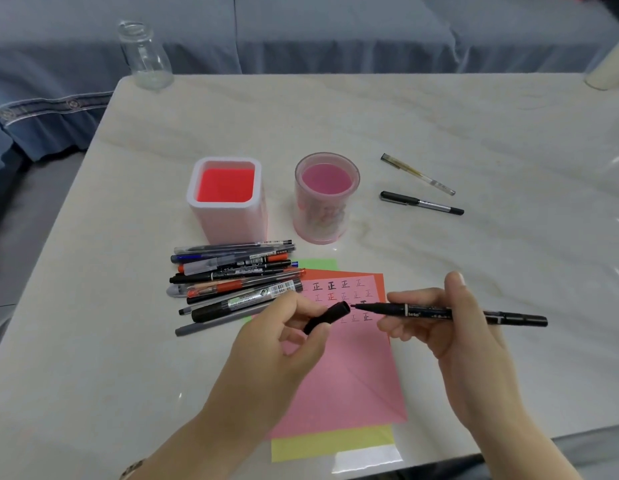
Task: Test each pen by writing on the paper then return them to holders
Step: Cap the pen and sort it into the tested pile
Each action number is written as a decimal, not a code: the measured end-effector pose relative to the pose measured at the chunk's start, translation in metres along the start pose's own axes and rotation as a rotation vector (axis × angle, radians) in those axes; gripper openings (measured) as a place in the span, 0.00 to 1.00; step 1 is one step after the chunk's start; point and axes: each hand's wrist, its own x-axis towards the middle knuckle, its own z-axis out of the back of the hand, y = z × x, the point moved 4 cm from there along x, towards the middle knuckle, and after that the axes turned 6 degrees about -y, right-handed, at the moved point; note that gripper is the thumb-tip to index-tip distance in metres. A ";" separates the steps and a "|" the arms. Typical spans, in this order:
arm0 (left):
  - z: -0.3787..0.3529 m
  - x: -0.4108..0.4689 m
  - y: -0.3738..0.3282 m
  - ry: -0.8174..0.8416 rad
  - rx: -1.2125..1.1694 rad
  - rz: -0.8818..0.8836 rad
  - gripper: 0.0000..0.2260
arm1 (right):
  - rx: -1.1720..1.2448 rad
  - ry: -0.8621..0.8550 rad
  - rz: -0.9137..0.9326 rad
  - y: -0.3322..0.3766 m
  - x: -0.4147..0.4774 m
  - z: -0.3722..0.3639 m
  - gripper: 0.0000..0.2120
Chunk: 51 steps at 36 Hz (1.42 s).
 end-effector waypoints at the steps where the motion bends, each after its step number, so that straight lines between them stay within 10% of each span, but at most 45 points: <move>1: 0.000 0.000 0.001 -0.002 0.011 -0.007 0.06 | -0.008 0.004 -0.001 -0.001 0.000 0.001 0.25; 12: -0.008 -0.001 -0.013 0.089 0.239 -0.333 0.04 | -0.096 -0.059 0.043 -0.009 -0.001 0.000 0.18; 19: -0.033 0.008 -0.021 0.264 0.321 -0.451 0.19 | -0.062 -0.184 0.059 -0.013 0.001 -0.002 0.22; 31: -0.058 0.022 -0.038 0.702 -0.477 0.427 0.14 | -0.061 0.069 0.284 0.013 0.020 -0.004 0.14; 42: -0.032 0.044 0.011 0.144 0.281 -0.074 0.04 | -0.330 -0.011 0.040 -0.052 0.078 0.011 0.08; 47: 0.008 0.048 0.021 -0.084 0.351 -0.093 0.02 | -0.873 -0.219 0.437 -0.015 0.167 0.029 0.16; 51: 0.030 0.044 0.022 -0.163 0.393 -0.124 0.05 | -1.309 -0.150 0.372 -0.005 0.214 0.027 0.26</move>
